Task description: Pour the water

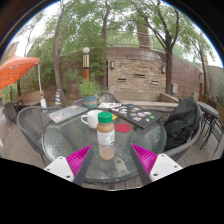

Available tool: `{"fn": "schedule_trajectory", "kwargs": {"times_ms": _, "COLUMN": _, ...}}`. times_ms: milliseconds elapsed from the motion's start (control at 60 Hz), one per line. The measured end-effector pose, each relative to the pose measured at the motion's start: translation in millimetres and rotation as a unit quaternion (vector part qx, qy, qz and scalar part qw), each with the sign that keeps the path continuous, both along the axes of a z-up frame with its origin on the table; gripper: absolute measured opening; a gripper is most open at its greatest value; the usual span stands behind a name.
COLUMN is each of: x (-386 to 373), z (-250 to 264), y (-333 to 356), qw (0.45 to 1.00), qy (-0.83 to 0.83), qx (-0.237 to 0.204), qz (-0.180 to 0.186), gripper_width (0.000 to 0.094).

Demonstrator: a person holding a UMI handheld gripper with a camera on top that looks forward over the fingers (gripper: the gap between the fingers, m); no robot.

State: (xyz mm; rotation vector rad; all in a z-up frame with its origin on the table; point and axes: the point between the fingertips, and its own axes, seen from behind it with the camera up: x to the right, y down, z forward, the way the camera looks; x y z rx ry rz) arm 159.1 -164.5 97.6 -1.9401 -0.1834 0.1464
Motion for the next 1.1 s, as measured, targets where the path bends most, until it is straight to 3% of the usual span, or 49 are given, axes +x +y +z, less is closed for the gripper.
{"fn": "schedule_trajectory", "kwargs": {"times_ms": 283, "x": -44, "z": -19, "y": 109, "qw": 0.997, "qy": 0.039, "qx": 0.068, "qz": 0.006, "gripper_width": 0.0789}}
{"fn": "schedule_trajectory", "kwargs": {"times_ms": 333, "x": -49, "z": -19, "y": 120, "qw": 0.996, "qy": 0.033, "qx": 0.08, "qz": 0.012, "gripper_width": 0.0691}}
{"fn": "schedule_trajectory", "kwargs": {"times_ms": 383, "x": -50, "z": -26, "y": 126, "qw": 0.997, "qy": 0.014, "qx": 0.08, "qz": 0.013, "gripper_width": 0.0479}}
{"fn": "schedule_trajectory", "kwargs": {"times_ms": 433, "x": -52, "z": -23, "y": 131, "qw": 0.995, "qy": 0.005, "qx": 0.097, "qz": 0.013, "gripper_width": 0.0468}}
{"fn": "schedule_trajectory", "kwargs": {"times_ms": 600, "x": -56, "z": -32, "y": 139, "qw": 0.996, "qy": 0.021, "qx": 0.087, "qz": 0.017, "gripper_width": 0.0459}}
{"fn": "schedule_trajectory", "kwargs": {"times_ms": 767, "x": -56, "z": -32, "y": 144, "qw": 0.998, "qy": 0.032, "qx": 0.055, "qz": 0.026, "gripper_width": 0.0332}}
{"fn": "schedule_trajectory", "kwargs": {"times_ms": 850, "x": -38, "z": -24, "y": 159, "qw": 0.999, "qy": 0.024, "qx": 0.045, "qz": 0.013, "gripper_width": 0.0311}}
{"fn": "schedule_trajectory", "kwargs": {"times_ms": 983, "x": -3, "z": 0, "y": 201, "qw": 0.998, "qy": -0.053, "qx": 0.045, "qz": 0.006, "gripper_width": 0.031}}
{"fn": "schedule_trajectory", "kwargs": {"times_ms": 1100, "x": 7, "z": 22, "y": 248, "qw": 0.975, "qy": -0.213, "qx": 0.046, "qz": 0.037, "gripper_width": 0.0309}}
